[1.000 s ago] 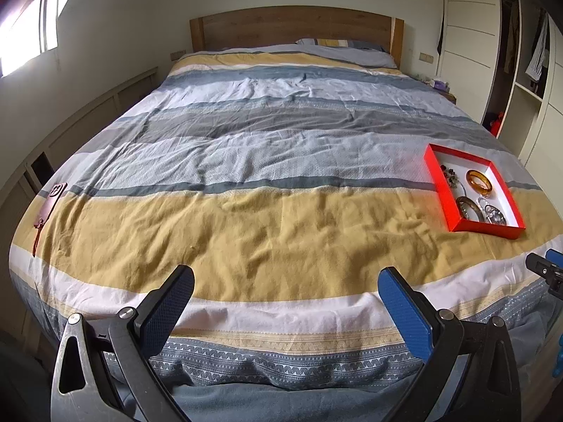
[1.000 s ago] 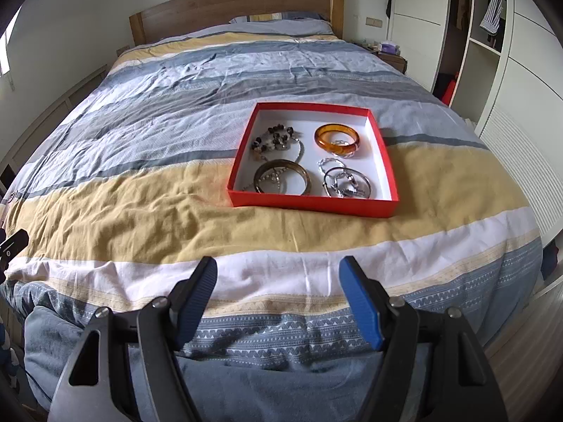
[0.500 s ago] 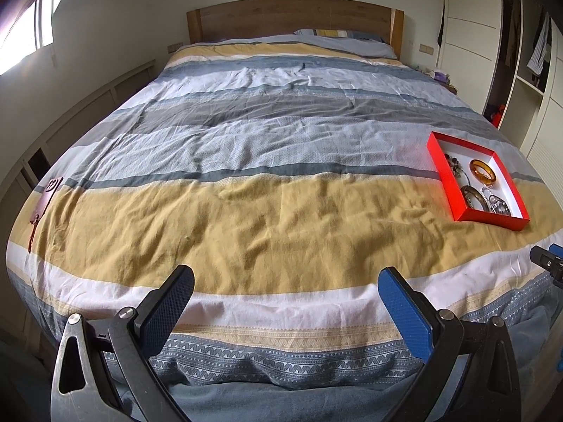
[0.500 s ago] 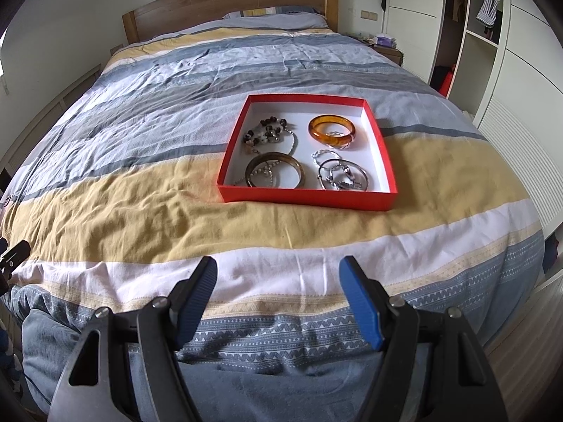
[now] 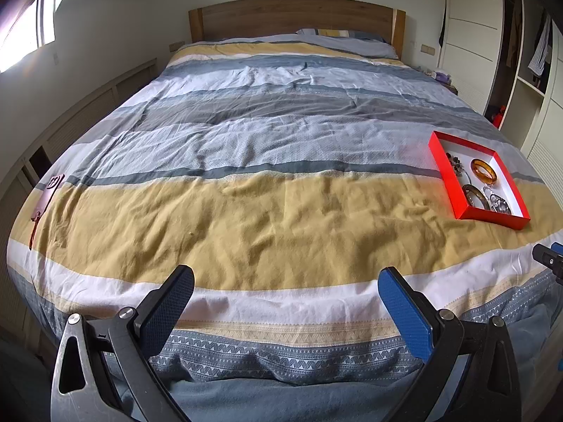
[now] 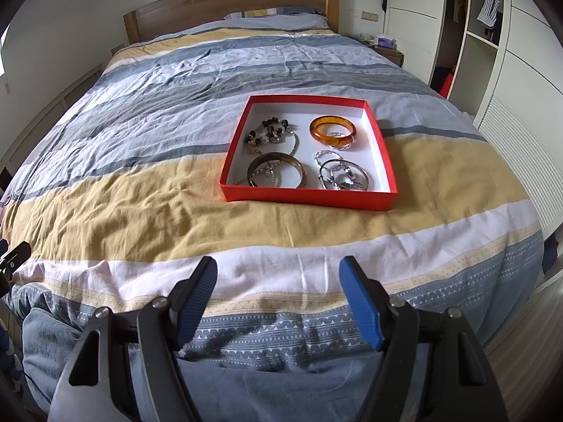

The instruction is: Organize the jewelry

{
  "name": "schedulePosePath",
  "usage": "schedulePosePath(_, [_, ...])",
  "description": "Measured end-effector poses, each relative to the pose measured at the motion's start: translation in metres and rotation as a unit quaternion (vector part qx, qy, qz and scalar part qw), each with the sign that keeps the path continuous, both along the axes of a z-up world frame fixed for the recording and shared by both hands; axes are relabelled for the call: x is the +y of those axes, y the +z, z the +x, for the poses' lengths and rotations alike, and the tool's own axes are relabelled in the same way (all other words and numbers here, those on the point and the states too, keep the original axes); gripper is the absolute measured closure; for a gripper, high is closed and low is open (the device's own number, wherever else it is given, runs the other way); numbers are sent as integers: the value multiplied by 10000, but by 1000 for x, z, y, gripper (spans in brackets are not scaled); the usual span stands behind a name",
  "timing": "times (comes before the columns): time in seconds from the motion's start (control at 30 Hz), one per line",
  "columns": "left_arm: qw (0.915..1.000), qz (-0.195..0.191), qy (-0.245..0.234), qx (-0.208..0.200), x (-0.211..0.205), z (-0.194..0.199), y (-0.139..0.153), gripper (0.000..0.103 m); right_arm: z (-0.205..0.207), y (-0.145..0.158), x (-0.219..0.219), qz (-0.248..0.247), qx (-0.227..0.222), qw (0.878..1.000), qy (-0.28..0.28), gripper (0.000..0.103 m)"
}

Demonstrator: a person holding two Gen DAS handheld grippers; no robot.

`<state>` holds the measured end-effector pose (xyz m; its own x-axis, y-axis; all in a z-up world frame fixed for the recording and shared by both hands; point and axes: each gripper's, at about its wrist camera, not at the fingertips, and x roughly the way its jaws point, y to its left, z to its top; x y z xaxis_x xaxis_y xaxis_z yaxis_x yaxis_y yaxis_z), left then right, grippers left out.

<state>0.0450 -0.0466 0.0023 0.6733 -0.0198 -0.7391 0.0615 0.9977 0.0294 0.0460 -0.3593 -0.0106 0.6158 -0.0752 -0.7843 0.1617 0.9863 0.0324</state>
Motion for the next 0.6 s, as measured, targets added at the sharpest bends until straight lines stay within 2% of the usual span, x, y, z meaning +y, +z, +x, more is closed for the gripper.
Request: schedulePosePath(0.6, [9999,27,-41,110,-1,1,-8,1,1,-2,-7,10,48,10000,-35,33])
